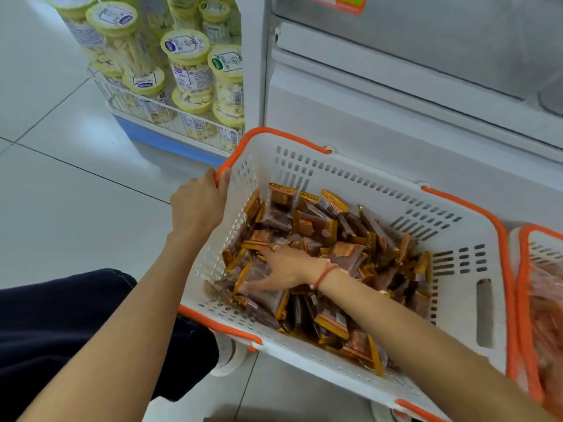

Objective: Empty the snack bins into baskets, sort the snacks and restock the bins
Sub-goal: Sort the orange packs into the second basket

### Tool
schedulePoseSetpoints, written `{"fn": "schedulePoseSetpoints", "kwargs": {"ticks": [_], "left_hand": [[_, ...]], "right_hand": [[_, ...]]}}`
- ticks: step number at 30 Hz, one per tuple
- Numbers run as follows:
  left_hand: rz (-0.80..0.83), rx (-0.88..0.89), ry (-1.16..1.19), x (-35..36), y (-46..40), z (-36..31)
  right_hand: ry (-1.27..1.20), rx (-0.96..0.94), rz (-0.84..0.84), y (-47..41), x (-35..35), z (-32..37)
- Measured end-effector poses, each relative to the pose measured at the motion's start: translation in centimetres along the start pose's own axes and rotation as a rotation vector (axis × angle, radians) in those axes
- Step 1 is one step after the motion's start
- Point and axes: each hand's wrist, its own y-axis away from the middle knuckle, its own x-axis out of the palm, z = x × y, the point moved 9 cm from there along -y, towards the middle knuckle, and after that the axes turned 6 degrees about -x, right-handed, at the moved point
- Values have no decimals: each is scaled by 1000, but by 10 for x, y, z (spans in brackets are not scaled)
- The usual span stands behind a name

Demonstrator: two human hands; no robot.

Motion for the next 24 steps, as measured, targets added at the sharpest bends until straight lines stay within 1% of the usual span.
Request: {"fn": "schedulePoseSetpoints", "kwargs": {"ticks": [1,3,4,7,10,12,15,17,24], "left_hand": [[-1,7,6,1,0,0],[-6,19,1,1,-2,0],[-10,20,-4,0,-1,0],[-14,26,-8,1,-1,-1],[-14,21,-6,2,-3,2],[-6,18,6,3,-3,3],[-9,26,13,2,-3,1],[-17,36,9,1,-3,-1],[4,12,39,0,-2,1]], "right_hand": [[-33,9,41,-15,20,9],[-25,37,89,-39,40,0],[-35,2,67,-41,41,-5],[-88,-124,-99,-29,35,-10],[-86,-152,-188,-16,28,-23],[-83,-105,-326,-5,3,-46],[-110,73,-543,24,-30,-95],[-143,131,-599,41,-29,-112],[-225,210,-757,74,-30,-131]]}}
